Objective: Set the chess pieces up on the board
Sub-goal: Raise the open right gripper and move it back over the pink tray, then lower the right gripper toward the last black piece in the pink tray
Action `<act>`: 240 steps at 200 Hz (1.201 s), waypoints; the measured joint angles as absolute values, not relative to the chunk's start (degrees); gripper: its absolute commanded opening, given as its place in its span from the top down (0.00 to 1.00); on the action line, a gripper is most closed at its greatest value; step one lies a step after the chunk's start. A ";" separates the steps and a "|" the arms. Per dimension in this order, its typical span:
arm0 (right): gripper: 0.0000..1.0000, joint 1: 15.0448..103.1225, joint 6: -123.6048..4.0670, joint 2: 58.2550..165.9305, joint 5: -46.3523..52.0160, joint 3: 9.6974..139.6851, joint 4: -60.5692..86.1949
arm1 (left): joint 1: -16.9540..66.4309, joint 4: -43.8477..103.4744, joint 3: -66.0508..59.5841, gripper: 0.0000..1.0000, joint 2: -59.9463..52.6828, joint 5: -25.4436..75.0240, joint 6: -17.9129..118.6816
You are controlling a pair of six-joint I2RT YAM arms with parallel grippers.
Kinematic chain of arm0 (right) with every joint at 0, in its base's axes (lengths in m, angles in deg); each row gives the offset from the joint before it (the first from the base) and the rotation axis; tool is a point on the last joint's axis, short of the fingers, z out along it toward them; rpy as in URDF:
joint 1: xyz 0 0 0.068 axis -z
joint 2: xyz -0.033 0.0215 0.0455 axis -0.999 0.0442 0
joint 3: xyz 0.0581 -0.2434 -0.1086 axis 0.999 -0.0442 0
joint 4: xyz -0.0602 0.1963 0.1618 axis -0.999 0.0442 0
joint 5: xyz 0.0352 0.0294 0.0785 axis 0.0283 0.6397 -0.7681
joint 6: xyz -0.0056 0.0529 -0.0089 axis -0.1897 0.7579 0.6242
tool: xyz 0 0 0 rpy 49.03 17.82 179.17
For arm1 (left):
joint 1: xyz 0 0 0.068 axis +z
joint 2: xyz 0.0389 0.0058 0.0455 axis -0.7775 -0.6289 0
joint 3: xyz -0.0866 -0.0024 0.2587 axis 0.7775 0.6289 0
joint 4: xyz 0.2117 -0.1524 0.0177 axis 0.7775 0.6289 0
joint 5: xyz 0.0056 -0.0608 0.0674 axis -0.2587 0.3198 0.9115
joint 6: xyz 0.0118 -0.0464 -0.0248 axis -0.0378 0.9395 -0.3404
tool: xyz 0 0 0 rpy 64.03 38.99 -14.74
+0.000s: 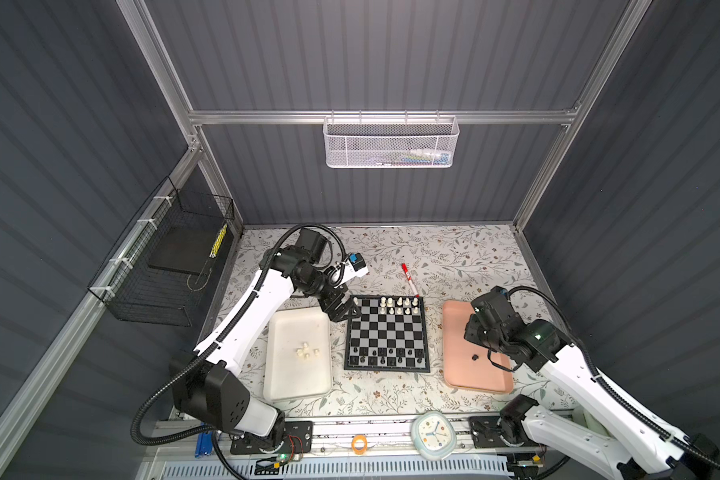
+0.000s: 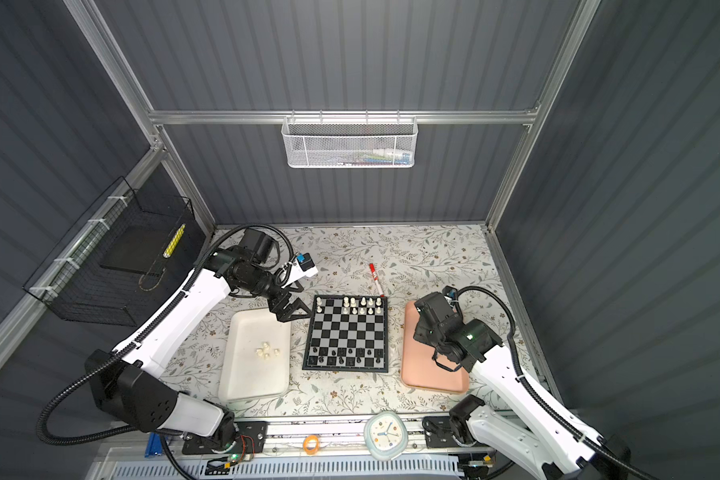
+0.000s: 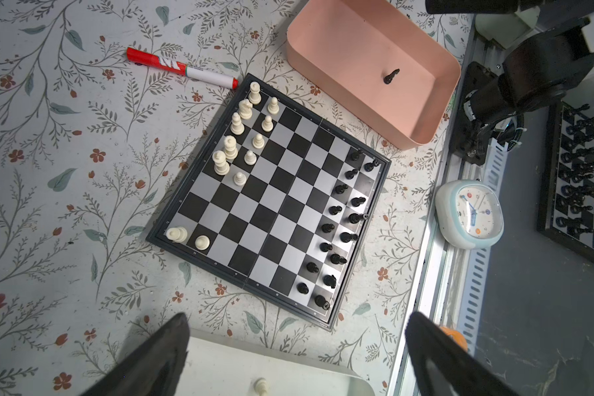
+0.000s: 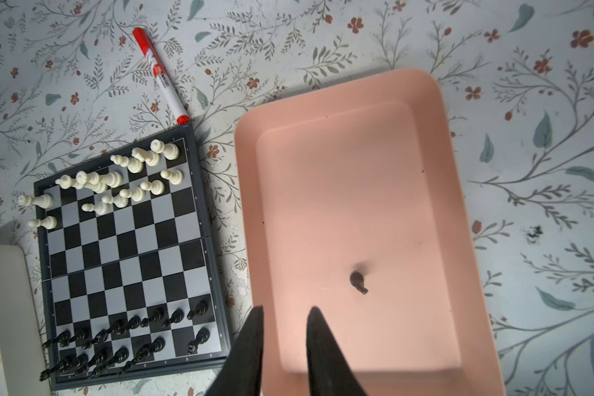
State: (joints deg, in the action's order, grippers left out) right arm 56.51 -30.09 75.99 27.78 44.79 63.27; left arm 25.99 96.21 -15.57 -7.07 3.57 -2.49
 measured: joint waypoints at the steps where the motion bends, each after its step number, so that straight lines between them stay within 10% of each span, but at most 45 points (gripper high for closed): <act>1: 0.75 56.62 -30.14 75.99 27.74 44.73 63.25 | 25.88 96.23 -15.63 0.00 -7.20 3.59 -2.52; 240: 0.65 68.22 -33.55 81.85 21.83 28.84 51.49 | 24.48 97.04 -16.03 0.01 -10.17 0.08 -1.47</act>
State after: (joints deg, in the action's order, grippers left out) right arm 68.22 -33.55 81.85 21.83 28.84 51.49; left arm 24.48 97.04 -16.03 -10.17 0.08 -1.47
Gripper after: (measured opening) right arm 0.347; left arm 0.994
